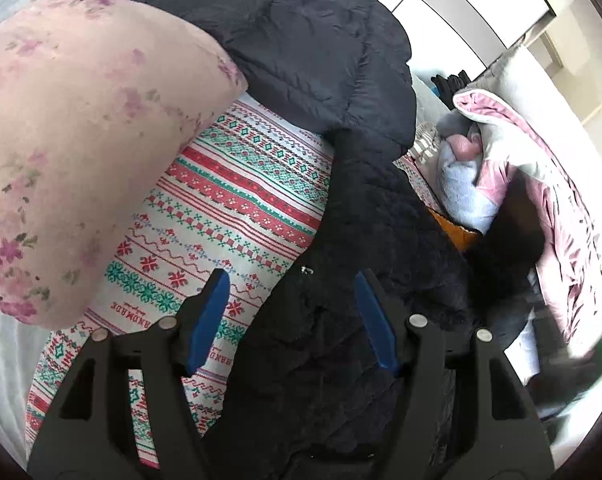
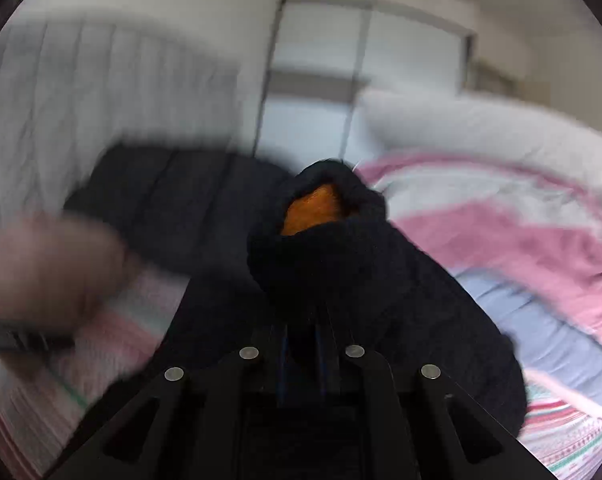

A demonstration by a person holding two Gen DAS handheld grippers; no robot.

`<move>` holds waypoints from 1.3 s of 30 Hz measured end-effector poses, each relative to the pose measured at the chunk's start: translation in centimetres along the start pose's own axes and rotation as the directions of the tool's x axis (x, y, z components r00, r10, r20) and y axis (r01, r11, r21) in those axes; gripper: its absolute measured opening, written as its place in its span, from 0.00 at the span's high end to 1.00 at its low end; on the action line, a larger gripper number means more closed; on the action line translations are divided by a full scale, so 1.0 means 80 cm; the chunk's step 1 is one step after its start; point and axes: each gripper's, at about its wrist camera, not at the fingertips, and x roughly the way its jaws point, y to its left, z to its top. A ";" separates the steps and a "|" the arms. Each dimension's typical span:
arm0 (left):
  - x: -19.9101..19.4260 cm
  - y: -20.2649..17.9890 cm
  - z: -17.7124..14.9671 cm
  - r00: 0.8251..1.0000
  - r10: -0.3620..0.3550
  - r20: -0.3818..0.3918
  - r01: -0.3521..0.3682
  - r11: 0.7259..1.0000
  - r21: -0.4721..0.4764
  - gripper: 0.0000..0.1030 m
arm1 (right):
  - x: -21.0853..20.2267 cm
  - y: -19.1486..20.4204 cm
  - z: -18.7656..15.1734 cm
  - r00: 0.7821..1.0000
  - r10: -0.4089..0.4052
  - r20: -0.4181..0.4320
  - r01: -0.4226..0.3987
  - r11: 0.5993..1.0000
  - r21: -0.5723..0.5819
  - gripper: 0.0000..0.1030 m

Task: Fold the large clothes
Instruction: 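Lower the sleeve onto the coat and open the right tool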

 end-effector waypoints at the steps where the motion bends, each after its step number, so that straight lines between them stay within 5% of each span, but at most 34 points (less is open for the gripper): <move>1: 0.000 0.001 0.001 1.000 0.000 -0.001 0.000 1.000 -0.002 0.36 | 0.023 0.020 -0.012 0.998 0.012 -0.058 -0.013 1.000 -0.018 0.89; 5: 0.000 0.006 0.003 1.000 -0.014 -0.010 0.014 1.000 -0.010 0.36 | 0.077 0.042 -0.043 0.988 0.011 -0.157 -0.014 1.000 -0.018 0.86; 9: 0.007 0.008 0.006 0.999 -0.036 -0.033 0.036 0.999 -0.024 0.36 | 0.075 0.043 -0.037 0.991 0.019 -0.136 -0.018 1.000 0.009 0.83; 12: 0.009 0.006 0.006 0.998 -0.040 -0.038 0.039 0.999 -0.025 0.36 | 0.061 0.043 -0.034 0.980 0.150 -0.134 -0.151 0.988 0.000 0.58; 13: 0.009 0.006 0.007 0.998 -0.042 -0.040 0.041 0.999 -0.025 0.36 | 0.055 0.045 -0.036 0.959 0.238 -0.156 -0.242 0.970 -0.007 0.44; 16: 0.009 0.005 0.006 0.999 -0.038 -0.037 0.038 0.999 -0.024 0.36 | 0.024 0.040 -0.038 0.943 0.303 -0.135 -0.313 0.948 -0.062 0.39; 19: 0.008 0.006 0.007 0.999 -0.036 -0.034 0.035 0.999 -0.021 0.36 | 0.000 -0.002 -0.027 0.959 0.280 -0.039 -0.280 0.960 0.011 0.39; 22: 0.009 0.004 0.006 0.999 -0.037 -0.037 0.036 0.999 -0.013 0.36 | 0.004 -0.084 -0.010 0.979 0.203 0.001 -0.199 0.956 0.215 0.39; 27: 0.012 -0.002 0.003 0.998 -0.037 -0.046 0.037 0.999 -0.003 0.36 | 0.044 -0.201 -0.029 0.993 0.071 -0.094 -0.013 0.858 0.513 0.39; 29: 0.014 -0.002 0.003 0.998 -0.032 -0.046 0.032 0.999 0.003 0.36 | 0.074 -0.216 -0.063 0.978 0.133 -0.159 -0.016 0.813 0.581 0.39; 31: 0.016 -0.001 0.004 0.998 -0.030 -0.049 0.030 1.000 -0.002 0.36 | 0.097 -0.190 -0.098 0.956 0.199 -0.215 -0.054 0.842 0.537 0.38; 33: 0.018 -0.003 0.004 0.998 -0.026 -0.050 0.026 1.000 -0.006 0.36 | 0.101 -0.143 -0.118 0.969 0.089 -0.231 -0.004 0.939 0.345 0.38; 34: 0.019 -0.004 0.004 0.998 -0.023 -0.051 0.023 1.000 -0.003 0.36 | 0.097 -0.132 -0.122 0.977 0.048 -0.209 0.018 0.954 0.299 0.38; 39: 0.026 -0.011 -0.002 0.997 -0.022 -0.069 0.023 0.999 0.022 0.36 | 0.099 -0.154 -0.108 0.955 0.121 -0.271 -0.006 0.920 0.391 0.38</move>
